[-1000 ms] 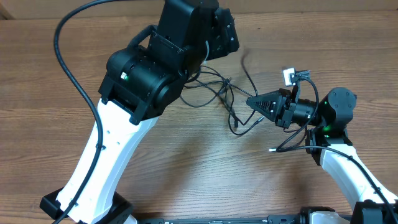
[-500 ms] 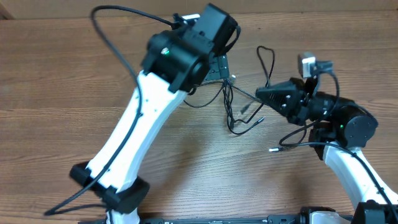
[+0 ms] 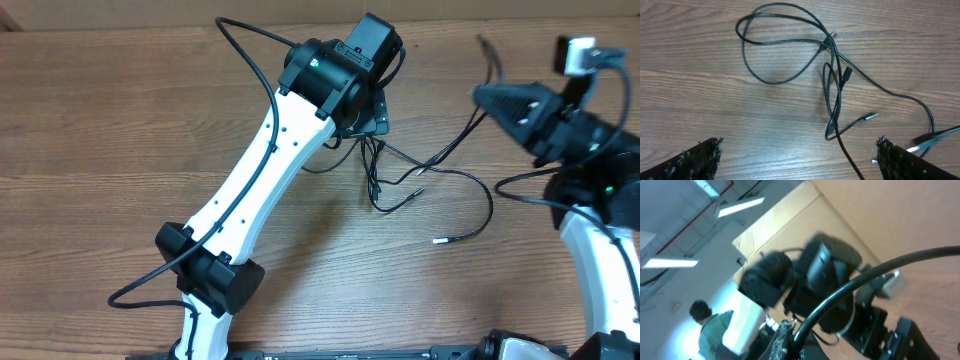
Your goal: Untangle cables
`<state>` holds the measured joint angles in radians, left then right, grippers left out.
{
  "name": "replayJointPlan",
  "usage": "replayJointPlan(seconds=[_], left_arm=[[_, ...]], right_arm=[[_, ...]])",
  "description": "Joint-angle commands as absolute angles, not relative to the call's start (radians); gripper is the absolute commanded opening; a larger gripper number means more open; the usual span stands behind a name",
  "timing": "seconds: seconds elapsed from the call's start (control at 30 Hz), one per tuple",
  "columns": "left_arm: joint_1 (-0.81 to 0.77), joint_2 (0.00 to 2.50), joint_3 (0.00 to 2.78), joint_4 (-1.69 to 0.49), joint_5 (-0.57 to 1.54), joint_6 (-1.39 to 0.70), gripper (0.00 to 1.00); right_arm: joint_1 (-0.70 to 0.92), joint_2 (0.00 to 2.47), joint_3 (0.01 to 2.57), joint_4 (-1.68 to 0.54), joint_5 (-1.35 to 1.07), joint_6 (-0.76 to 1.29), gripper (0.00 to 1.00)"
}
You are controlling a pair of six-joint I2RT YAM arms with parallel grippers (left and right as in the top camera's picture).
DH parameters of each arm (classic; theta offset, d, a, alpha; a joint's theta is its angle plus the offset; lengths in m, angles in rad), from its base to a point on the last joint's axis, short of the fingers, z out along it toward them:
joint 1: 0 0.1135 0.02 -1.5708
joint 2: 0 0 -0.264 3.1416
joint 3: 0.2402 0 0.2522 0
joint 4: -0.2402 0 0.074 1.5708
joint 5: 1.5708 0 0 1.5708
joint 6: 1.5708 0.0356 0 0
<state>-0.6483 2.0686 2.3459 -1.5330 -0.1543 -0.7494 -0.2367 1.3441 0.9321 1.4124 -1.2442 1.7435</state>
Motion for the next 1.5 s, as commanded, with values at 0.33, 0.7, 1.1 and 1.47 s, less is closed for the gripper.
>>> replayJointPlan(seconds=[0.33,0.7,1.1,1.47], left_arm=[[-0.655,2.106,2.352,-1.528,-0.118,-0.748,1.0],[-0.655,2.106,2.351,-1.525,-0.118,-0.748,0.99],[-0.655,2.106,2.351,-1.514,-0.088,-0.748,1.0],[-0.655,2.106,2.351,-1.514,-0.084,-0.748,1.0]], right_arm=[[-0.471,1.338,1.147,1.177,-1.205,1.901,0.04],[-0.584,1.337,1.234,1.175,-1.203,2.049,0.04],[-0.61,1.338,1.275,1.175,-1.198,2.026,0.04],[-0.613,1.338,1.275,0.553,-1.253,1.417,0.04]])
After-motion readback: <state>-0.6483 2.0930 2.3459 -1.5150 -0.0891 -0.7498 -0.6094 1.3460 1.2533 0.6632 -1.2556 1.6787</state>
